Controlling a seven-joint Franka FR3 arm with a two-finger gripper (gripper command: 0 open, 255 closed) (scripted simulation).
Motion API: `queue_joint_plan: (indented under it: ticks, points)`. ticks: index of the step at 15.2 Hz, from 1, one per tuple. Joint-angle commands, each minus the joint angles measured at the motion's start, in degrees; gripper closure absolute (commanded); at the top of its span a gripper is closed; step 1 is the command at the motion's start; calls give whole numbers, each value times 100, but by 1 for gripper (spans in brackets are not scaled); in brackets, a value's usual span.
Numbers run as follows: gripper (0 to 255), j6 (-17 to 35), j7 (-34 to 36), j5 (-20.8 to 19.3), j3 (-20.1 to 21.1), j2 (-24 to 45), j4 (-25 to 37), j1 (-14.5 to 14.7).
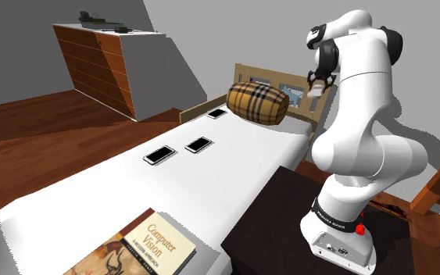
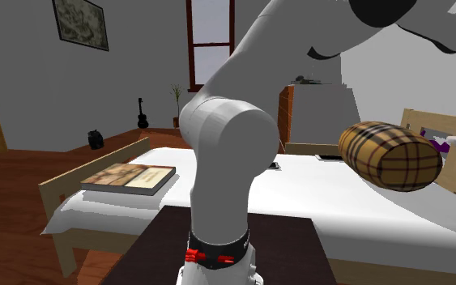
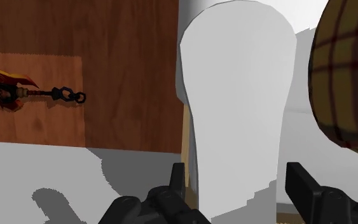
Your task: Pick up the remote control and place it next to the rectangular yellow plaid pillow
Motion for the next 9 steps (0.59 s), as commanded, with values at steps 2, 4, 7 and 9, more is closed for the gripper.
queue_joint_plan:
  ticks: [2,4,7,9]
  points:
    - [255,243,-17,11,7,5,-236,38]
    - [255,388,-33,20,13,18,-372,55]
    - [255,597,-55,38,24,50,-554,74]
    - [255,731,-71,53,32,79,-664,84]
